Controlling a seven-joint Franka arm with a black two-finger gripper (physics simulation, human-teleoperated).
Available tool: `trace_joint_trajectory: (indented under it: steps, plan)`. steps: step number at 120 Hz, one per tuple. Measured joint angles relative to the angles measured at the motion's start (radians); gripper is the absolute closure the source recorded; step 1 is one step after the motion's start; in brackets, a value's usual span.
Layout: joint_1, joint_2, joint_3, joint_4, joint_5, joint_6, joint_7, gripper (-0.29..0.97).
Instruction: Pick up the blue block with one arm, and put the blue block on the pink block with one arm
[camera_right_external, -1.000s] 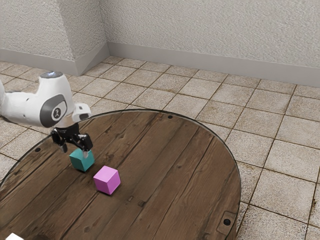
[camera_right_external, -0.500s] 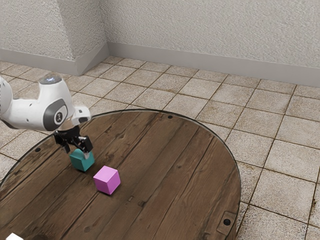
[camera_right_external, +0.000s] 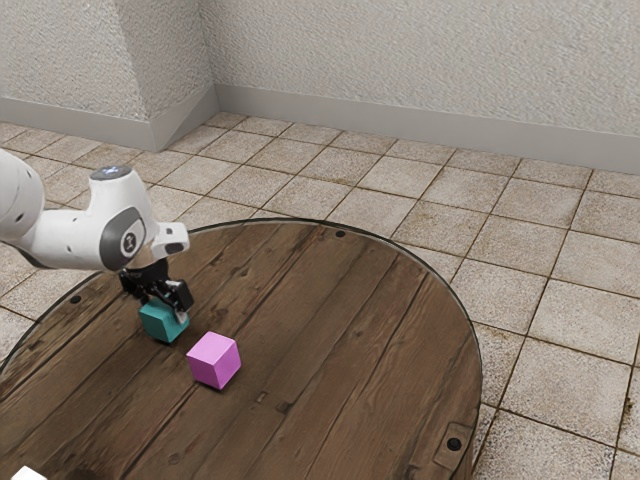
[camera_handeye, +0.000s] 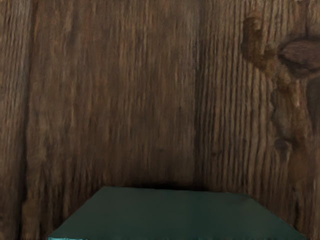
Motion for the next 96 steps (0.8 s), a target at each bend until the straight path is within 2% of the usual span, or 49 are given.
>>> trace_joint_trajectory:
  steps: [6, 19, 30, 35, 63, 81, 96]
  plan:
    - [0.002, -0.001, 0.0, -0.002, -0.007, 0.001, 0.004, 0.06]
    - [0.002, -0.005, 0.0, -0.007, -0.016, 0.003, 0.009, 0.25]
    - [-0.002, -0.016, 0.0, -0.015, -0.016, 0.005, 0.008, 0.32]
    - [-0.022, -0.059, 0.0, -0.039, -0.014, 0.005, 0.003, 0.35]
    - [-0.147, -0.378, -0.002, -0.267, 0.0, 0.008, -0.082, 0.36]
    - [-0.175, -0.402, -0.005, -0.292, 0.003, 0.009, -0.148, 0.36]
    - [-0.177, -0.394, -0.047, -0.294, 0.003, 0.009, -0.203, 0.35]
